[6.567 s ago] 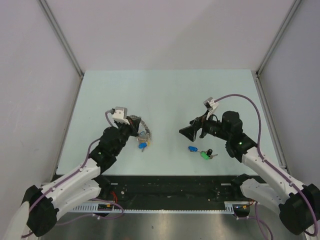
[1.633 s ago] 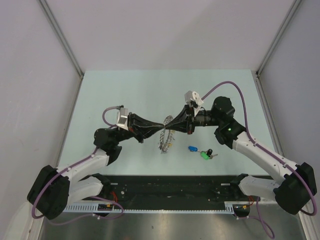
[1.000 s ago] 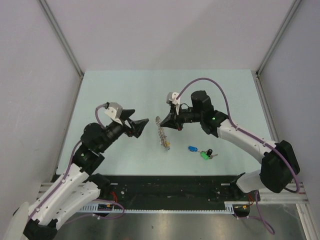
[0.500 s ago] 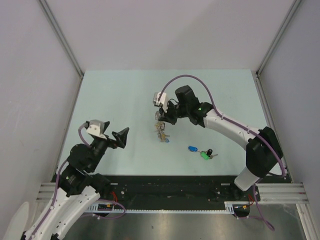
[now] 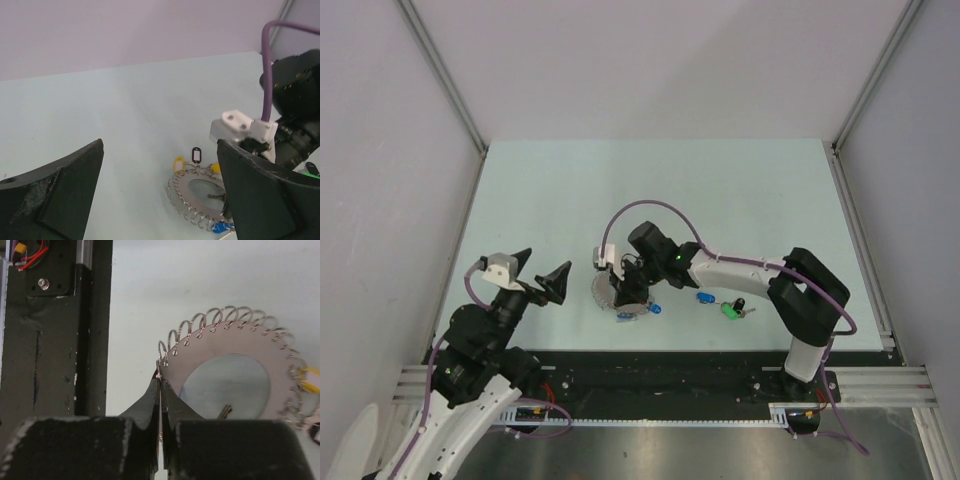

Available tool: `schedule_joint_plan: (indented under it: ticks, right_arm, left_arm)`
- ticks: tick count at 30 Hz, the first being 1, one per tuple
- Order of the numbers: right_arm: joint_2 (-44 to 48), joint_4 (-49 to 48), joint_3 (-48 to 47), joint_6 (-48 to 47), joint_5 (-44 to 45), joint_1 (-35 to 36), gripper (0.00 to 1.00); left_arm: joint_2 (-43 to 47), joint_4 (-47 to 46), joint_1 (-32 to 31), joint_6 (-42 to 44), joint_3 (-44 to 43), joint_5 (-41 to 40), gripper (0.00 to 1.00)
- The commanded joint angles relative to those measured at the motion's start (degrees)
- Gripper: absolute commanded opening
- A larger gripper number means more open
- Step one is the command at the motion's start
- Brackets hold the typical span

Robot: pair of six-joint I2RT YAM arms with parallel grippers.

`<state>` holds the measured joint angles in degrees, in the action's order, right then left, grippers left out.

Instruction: Put the keys on the keyring

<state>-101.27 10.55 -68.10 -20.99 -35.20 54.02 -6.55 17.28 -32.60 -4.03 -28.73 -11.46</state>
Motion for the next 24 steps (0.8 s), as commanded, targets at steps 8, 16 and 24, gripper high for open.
schedule_joint_plan:
  ticks: [8, 16, 24]
  right_arm:
    - [-8.0, -13.2, 3.6, 5.2, -0.5, 3.9, 0.0]
    - [-10.3, -20.6, 4.3, 7.1, 8.2, 3.8, 0.0]
    - [-5.2, -14.9, 5.3, 2.3, 16.8, 2.9, 0.0]
  left_arm:
    - [0.0, -0.8, 0.3, 0.8, 0.4, -2.0, 1.0]
    - [0.7, -1.1, 0.3, 1.0, 0.8, -5.1, 1.0]
    - [1.0, -1.0, 0.3, 1.2, 1.0, -5.4, 0.99]
